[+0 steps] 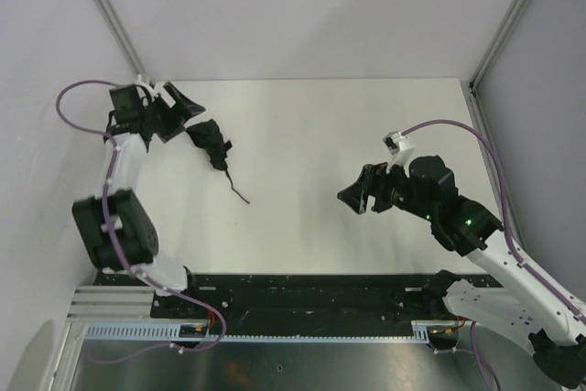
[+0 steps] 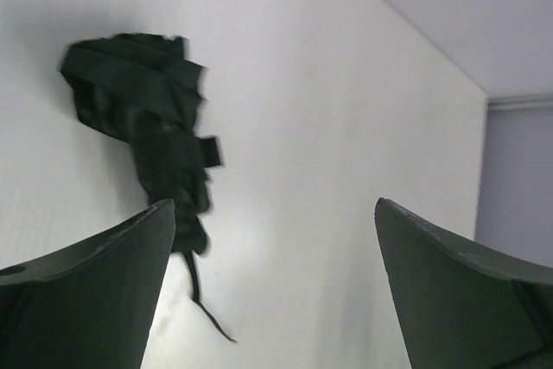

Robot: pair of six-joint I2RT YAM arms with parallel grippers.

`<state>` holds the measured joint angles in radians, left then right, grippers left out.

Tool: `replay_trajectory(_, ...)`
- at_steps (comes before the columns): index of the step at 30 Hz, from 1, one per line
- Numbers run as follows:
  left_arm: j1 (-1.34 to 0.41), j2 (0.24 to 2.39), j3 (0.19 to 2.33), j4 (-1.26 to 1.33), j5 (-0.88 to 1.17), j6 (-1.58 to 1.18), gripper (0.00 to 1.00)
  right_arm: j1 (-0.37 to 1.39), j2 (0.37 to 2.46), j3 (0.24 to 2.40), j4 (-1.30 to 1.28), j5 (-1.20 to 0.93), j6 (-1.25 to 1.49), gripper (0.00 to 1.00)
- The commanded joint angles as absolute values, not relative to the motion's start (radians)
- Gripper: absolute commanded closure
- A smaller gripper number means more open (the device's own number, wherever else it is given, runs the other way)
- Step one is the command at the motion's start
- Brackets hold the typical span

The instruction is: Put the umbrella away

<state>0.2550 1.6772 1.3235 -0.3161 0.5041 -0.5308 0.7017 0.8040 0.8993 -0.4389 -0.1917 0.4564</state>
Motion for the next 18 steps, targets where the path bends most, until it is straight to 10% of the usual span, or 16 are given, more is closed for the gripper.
replay_trajectory(1, 0.223, 1.377, 1.227, -0.305, 0.630, -0.529, 0.01, 0.682, 0.795, 0.970, -0.574, 0.080, 0.410, 0.22)
replay_trajectory(18, -0.168, 0.752, 1.428, 0.146, 0.700, -0.642, 0.00, 0.674, 0.528, 1.304, -0.572, 0.544, 0.122, 0.02)
